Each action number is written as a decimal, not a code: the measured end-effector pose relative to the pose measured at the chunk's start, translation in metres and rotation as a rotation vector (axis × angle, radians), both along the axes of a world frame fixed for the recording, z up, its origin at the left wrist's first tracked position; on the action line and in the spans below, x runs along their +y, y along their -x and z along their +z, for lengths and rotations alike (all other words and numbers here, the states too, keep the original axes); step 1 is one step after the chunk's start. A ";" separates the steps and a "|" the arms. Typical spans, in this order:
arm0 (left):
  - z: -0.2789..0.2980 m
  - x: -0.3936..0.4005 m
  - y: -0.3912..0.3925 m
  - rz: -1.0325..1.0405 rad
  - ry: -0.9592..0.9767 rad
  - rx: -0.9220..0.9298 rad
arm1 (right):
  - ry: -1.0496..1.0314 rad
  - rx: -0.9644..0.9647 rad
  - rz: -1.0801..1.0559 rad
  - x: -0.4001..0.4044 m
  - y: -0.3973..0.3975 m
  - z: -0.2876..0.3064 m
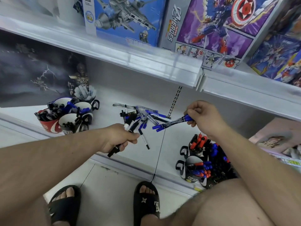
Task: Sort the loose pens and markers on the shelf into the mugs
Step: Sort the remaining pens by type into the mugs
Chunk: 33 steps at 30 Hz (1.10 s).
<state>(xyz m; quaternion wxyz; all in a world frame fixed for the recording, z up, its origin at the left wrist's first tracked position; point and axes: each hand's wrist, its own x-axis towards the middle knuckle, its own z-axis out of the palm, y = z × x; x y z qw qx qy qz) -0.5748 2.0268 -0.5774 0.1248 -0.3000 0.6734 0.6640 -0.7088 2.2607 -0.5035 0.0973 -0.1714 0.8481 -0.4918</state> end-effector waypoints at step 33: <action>-0.079 0.119 0.037 0.419 -0.346 0.207 | -0.508 0.200 -0.059 0.121 0.020 -0.066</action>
